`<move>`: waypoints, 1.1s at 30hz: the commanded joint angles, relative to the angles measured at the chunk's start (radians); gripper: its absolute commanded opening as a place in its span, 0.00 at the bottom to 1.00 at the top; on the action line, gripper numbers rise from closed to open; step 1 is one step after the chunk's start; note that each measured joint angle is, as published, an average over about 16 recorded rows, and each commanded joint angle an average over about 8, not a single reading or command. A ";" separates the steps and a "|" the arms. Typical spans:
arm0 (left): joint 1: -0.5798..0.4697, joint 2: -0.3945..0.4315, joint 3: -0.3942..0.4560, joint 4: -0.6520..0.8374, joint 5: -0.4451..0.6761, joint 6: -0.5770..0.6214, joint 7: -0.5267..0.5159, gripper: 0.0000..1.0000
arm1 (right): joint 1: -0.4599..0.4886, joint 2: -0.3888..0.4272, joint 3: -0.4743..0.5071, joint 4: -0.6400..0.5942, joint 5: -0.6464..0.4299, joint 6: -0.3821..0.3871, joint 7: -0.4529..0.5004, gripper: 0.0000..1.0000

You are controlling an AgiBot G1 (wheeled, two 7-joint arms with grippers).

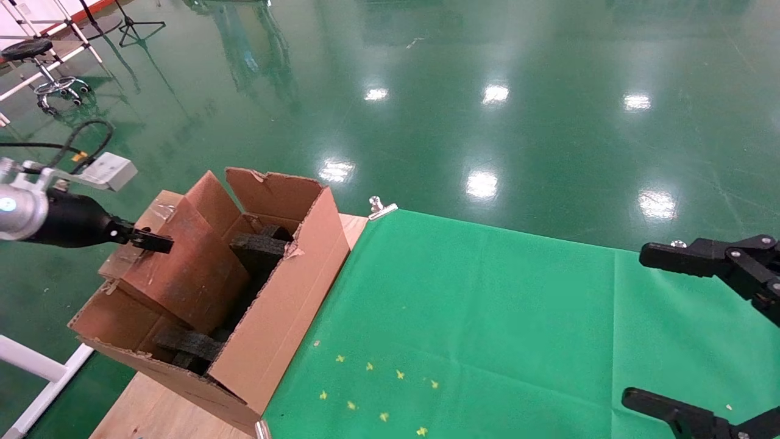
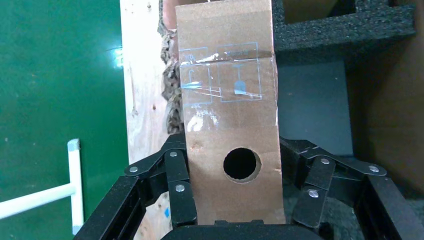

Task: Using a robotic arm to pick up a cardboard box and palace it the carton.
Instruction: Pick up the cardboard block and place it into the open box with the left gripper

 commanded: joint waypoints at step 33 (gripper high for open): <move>0.094 0.169 0.034 0.248 0.051 -0.183 -0.078 1.00 | 0.000 0.000 -0.001 0.000 0.001 0.001 -0.001 1.00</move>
